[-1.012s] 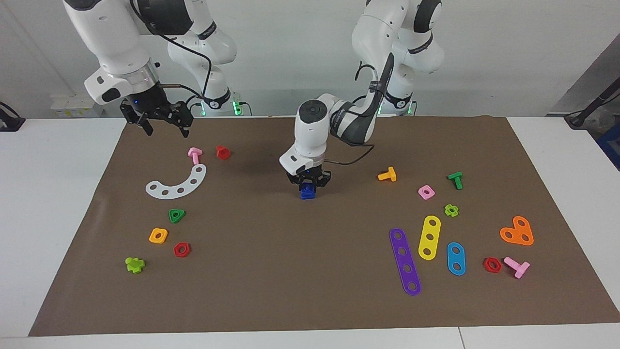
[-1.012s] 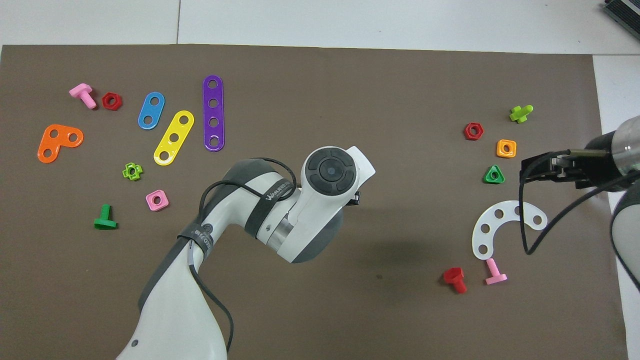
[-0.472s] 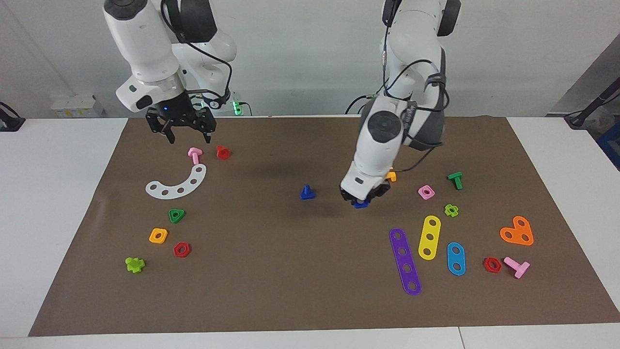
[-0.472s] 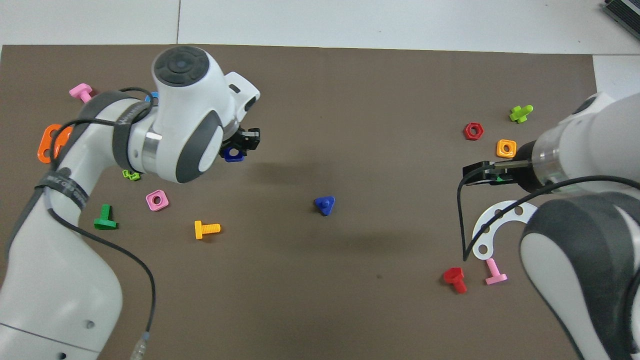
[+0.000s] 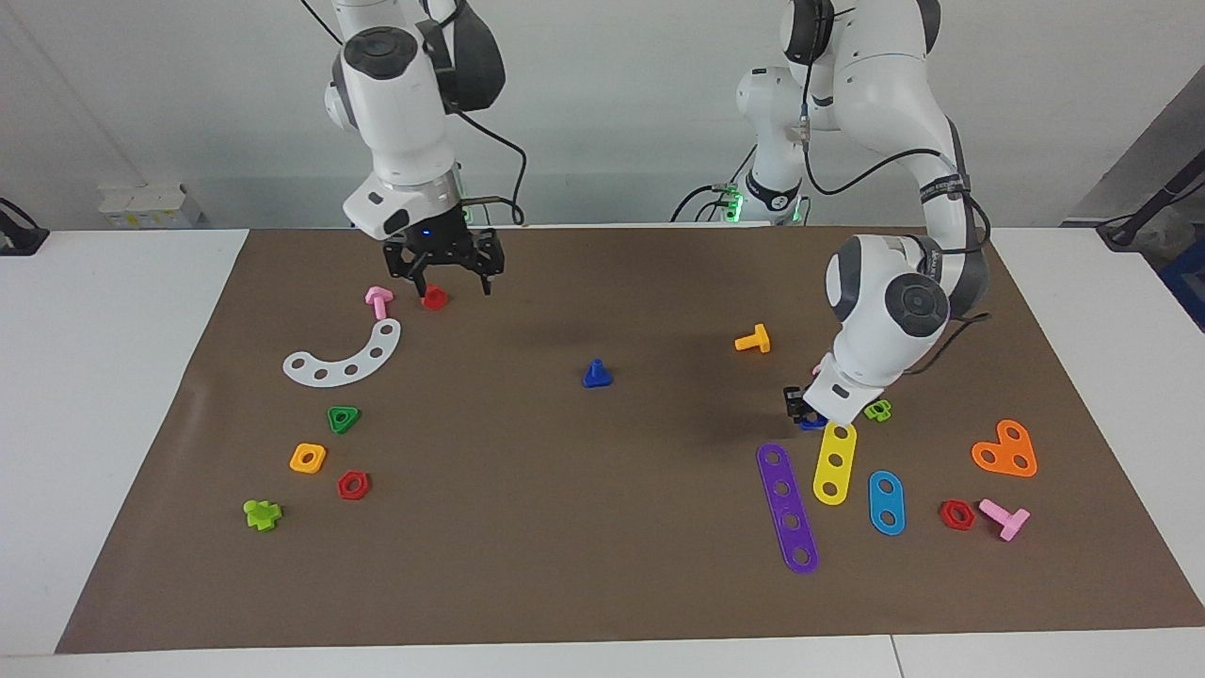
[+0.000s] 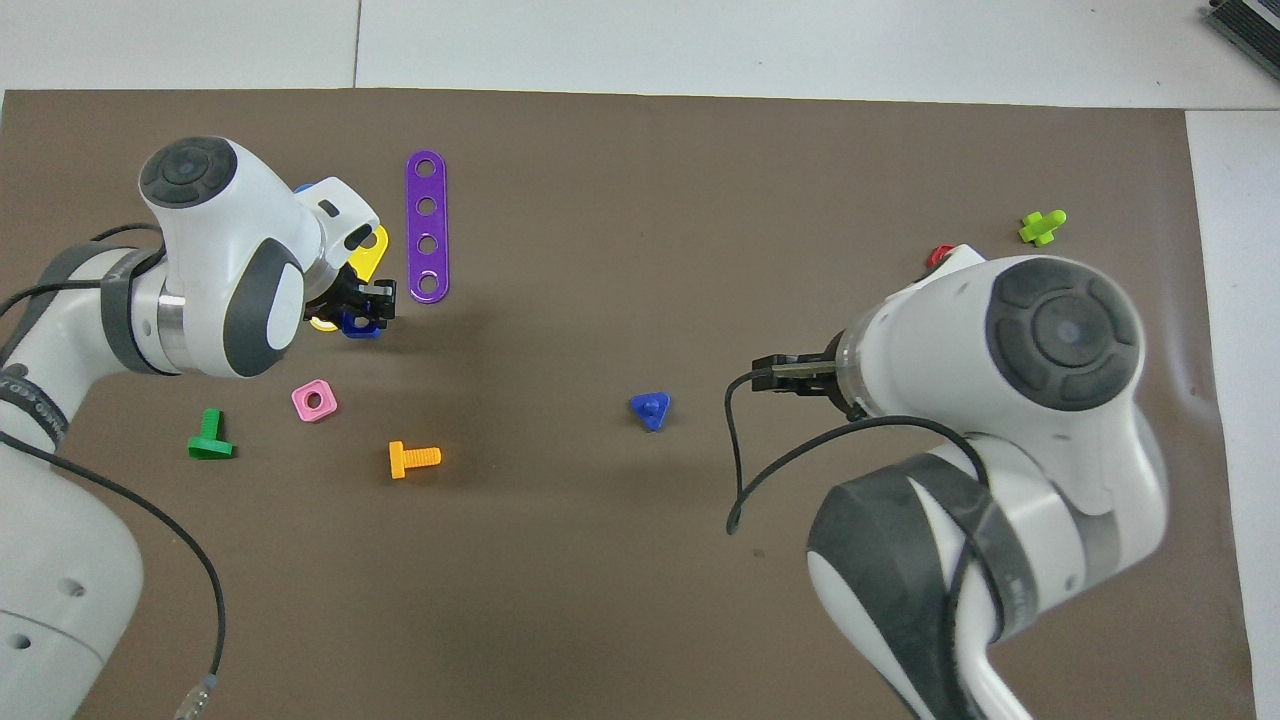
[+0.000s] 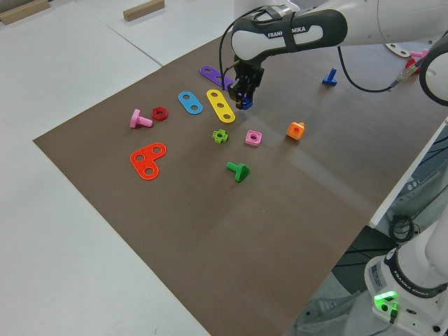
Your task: Unscrew and place screws in storage area
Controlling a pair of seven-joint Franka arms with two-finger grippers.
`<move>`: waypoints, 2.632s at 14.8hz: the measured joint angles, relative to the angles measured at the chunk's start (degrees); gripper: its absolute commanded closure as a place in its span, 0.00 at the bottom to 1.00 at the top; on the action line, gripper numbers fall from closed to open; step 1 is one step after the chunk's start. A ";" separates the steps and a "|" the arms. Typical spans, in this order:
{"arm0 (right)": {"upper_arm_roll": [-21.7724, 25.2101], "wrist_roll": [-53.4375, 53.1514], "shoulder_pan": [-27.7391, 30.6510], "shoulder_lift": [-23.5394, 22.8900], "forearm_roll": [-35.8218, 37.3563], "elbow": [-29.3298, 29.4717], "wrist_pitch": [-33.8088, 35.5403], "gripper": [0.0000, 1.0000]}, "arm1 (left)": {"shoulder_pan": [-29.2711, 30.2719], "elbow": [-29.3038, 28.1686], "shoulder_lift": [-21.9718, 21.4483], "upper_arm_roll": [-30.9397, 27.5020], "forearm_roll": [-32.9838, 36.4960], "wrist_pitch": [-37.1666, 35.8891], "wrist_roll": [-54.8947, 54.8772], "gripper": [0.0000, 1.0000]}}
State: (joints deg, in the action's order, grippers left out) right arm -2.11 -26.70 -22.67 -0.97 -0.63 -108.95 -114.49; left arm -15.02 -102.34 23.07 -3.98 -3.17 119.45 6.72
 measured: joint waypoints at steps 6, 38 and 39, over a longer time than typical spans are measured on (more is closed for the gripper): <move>-0.07 -10.57 -7.70 -12.80 0.03 -0.16 -14.86 0.20 | -2.50 -3.88 -2.52 0.59 0.00 0.71 2.00 0.00; 1.18 3.46 8.59 -7.57 7.66 -7.85 -14.74 1.00 | 14.93 -2.41 -30.41 3.12 4.02 -19.42 -10.32 0.01; 1.18 6.43 10.66 -7.25 7.66 -8.34 -14.72 1.00 | 14.92 -2.41 -30.52 3.13 4.04 -20.24 -10.32 0.01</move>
State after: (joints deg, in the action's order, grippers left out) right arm -0.93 -20.26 -12.01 -8.21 7.03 -117.29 -129.21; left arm -0.10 -104.75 -7.45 -0.85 0.87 99.21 -3.61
